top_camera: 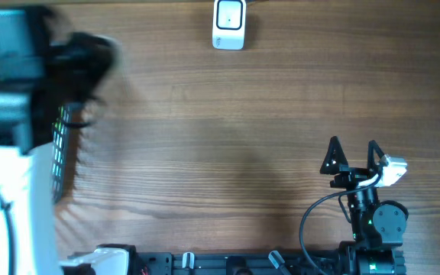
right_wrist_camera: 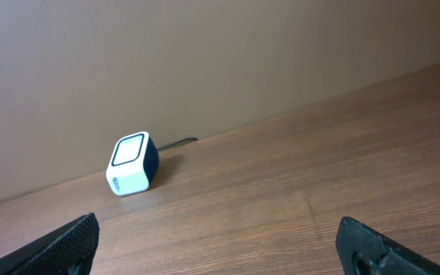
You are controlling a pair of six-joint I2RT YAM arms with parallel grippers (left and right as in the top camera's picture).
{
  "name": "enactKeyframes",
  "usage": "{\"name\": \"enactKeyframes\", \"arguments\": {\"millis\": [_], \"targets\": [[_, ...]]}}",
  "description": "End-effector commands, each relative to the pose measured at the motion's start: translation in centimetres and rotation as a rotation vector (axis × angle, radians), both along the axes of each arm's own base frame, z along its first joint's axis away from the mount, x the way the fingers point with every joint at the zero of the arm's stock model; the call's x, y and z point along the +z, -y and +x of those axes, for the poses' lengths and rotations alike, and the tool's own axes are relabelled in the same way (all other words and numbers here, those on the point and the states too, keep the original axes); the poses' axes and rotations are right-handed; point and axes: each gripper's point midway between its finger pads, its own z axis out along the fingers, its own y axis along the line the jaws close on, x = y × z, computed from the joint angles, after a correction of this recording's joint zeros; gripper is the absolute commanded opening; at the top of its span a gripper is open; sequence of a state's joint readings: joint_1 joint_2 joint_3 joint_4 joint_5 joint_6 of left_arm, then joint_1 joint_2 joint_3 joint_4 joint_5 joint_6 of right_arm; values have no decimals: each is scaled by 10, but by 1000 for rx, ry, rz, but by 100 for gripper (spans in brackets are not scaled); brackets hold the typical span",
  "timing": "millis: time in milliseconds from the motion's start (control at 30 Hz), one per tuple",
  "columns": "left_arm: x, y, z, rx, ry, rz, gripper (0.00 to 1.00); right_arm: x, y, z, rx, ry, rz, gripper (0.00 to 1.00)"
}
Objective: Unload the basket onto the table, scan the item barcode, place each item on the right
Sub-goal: 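Lift the jar and hold its label under the white scanner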
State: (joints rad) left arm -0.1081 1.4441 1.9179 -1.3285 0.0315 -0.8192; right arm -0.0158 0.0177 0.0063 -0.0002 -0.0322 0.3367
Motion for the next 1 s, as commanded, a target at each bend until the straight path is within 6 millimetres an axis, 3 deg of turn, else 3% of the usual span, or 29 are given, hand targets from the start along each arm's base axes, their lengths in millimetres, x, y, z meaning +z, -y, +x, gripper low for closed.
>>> {"name": "enactKeyframes", "arguments": {"millis": [0, 167, 300, 433, 533, 633, 767, 967], "targets": [[-43, 38, -1, 108, -169, 51, 55, 1, 0, 0, -5, 4, 7, 100], [-106, 105, -1, 93, -346, 89, 57, 1, 0, 0, -5, 4, 6, 100], [-159, 160, 3, -27, -425, 174, 59, 1, 0, 0, -5, 4, 7, 100], [-215, 213, 8, -312, -450, 311, 60, 1, 0, 0, -5, 4, 6, 100], [-240, 239, 6, -552, -447, 388, 60, 1, 0, 0, -5, 4, 7, 100], [-256, 259, 2, -838, -422, 462, 60, 1, 0, 0, -5, 4, 6, 100], [-261, 286, -17, -1331, -343, 472, 62, 1, 0, 0, -5, 4, 7, 100], [-262, 282, -15, -1591, -261, 512, 63, 1, 0, 0, -5, 4, 6, 100]]}}
